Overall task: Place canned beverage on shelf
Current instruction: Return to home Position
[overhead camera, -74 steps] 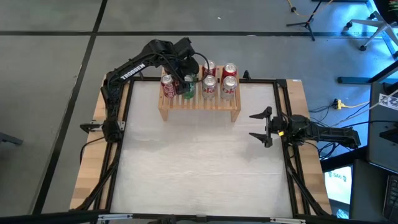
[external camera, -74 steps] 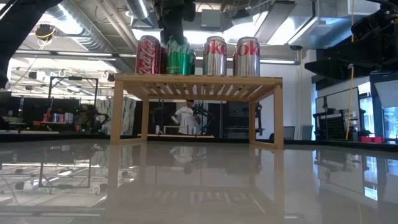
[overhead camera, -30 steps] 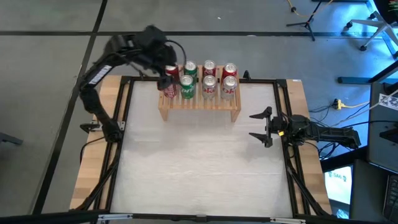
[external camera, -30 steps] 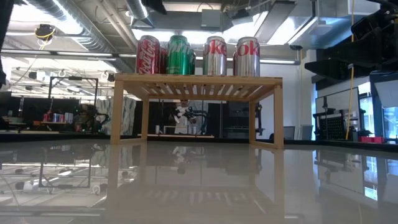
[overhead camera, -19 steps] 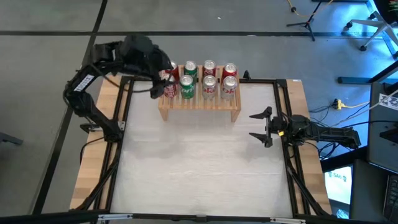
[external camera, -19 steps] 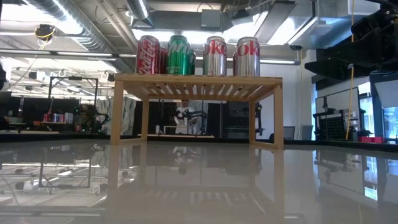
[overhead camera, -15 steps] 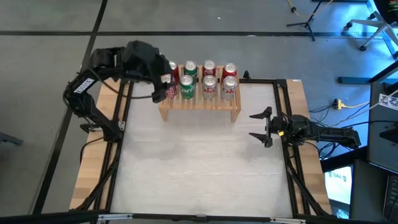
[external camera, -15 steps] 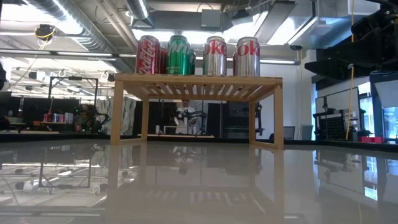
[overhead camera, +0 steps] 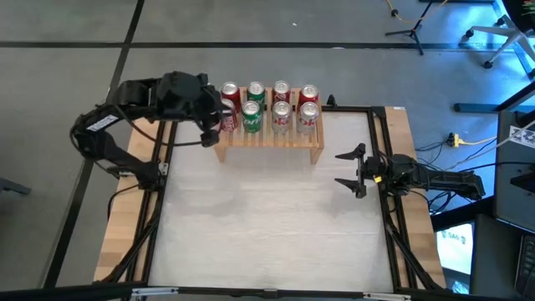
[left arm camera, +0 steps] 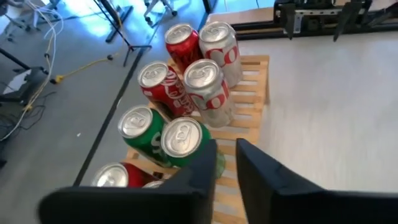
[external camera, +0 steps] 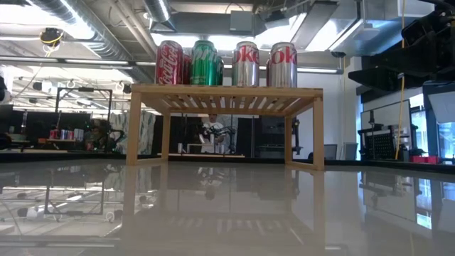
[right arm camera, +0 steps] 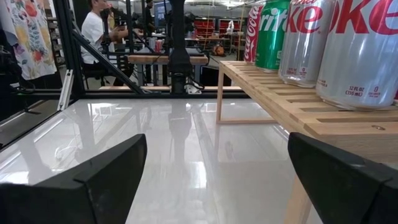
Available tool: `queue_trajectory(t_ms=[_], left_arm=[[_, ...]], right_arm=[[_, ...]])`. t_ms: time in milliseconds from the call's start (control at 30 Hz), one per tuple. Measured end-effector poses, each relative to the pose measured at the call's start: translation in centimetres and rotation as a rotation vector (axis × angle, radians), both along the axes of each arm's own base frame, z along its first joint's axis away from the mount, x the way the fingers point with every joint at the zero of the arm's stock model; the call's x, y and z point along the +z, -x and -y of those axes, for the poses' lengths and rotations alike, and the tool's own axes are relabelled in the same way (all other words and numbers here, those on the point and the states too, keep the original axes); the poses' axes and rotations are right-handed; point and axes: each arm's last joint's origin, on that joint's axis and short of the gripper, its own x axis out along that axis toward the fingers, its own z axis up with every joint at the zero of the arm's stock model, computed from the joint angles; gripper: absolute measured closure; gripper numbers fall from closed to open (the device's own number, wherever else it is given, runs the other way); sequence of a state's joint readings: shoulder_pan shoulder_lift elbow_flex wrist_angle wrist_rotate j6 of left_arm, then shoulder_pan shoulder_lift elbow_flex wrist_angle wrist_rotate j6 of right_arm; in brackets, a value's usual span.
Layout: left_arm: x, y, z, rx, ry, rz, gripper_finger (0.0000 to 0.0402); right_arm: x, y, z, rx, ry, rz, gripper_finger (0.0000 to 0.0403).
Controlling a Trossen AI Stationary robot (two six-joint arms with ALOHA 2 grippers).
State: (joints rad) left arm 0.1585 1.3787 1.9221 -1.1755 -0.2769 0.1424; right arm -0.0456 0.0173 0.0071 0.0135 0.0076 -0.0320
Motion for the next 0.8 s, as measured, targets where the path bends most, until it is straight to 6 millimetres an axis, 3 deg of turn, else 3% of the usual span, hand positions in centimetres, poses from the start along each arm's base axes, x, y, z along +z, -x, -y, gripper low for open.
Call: queue_trajectory(t_ms=[167, 400, 800], left_arm=[[-2.1, 1.9, 0.3, -0.004, -0.004, 0.058, 0.0397], [-6.4, 4.3, 0.9, -0.056, 0.021, 0.112, 0.0401], [-13.8, 9.1, 2.0, -0.144, 0.046, 0.408, 0.0401]], right_arm=[[0.0, 0.0, 0.0, 0.0, 0.0, 0.001, 0.0017], [0.0, 0.0, 0.0, -0.001, 0.0, 0.0, 0.0017], [0.0, 0.0, 0.0, 0.0, 0.0, 0.0, 0.0017]])
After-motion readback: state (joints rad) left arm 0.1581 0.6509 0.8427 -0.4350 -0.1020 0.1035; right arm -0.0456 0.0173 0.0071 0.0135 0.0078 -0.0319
